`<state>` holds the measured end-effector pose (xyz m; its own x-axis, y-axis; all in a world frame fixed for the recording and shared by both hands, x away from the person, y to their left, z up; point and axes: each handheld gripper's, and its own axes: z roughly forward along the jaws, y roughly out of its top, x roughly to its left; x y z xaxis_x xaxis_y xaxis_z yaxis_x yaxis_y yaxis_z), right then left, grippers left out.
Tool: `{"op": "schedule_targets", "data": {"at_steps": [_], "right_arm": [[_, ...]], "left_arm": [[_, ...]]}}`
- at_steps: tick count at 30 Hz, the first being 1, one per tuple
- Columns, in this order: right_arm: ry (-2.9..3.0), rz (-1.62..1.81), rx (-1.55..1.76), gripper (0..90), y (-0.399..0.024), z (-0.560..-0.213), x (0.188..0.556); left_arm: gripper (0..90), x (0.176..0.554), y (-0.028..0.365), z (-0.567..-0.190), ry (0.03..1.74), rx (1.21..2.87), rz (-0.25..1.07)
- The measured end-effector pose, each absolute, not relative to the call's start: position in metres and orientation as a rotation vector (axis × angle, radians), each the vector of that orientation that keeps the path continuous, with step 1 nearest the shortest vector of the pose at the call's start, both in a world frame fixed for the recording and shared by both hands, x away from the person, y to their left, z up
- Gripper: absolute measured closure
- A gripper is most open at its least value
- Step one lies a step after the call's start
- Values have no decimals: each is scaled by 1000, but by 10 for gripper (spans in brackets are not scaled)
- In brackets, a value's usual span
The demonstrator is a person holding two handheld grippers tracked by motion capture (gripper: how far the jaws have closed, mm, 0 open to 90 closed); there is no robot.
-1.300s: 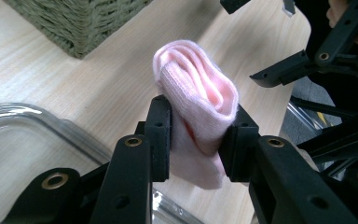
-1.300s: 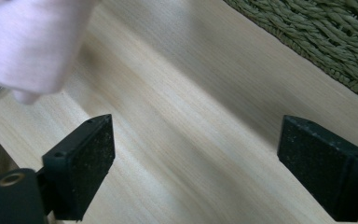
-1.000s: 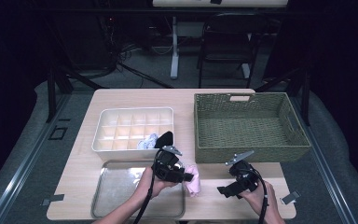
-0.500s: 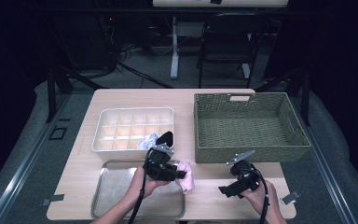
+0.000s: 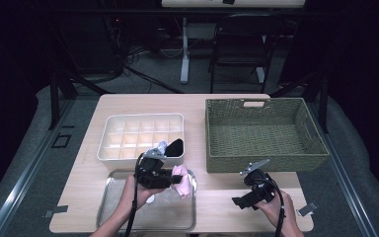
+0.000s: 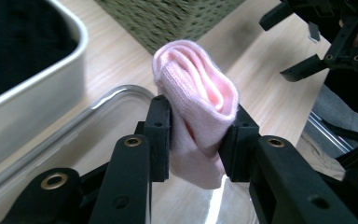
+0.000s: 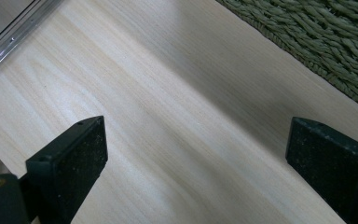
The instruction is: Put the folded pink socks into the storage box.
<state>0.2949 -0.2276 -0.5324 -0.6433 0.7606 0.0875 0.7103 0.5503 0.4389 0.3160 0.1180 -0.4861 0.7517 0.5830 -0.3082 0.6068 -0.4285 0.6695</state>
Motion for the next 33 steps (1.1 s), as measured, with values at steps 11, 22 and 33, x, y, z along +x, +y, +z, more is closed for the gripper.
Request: {"op": "schedule_targets", "data": {"at_steps": [11, 22, 33], "right_arm": [[2669, 667, 1270, 49, -228, -533, 296], [2673, 658, 1262, 49, -225, -535, 296], [2682, 660, 1260, 49, -224, -535, 297]], "left_arm": [[682, 320, 156, -477, 983, 2105, 74], [681, 332, 189, -470, 1087, 2071, 174], [682, 342, 210, -461, 1161, 2032, 323]]}}
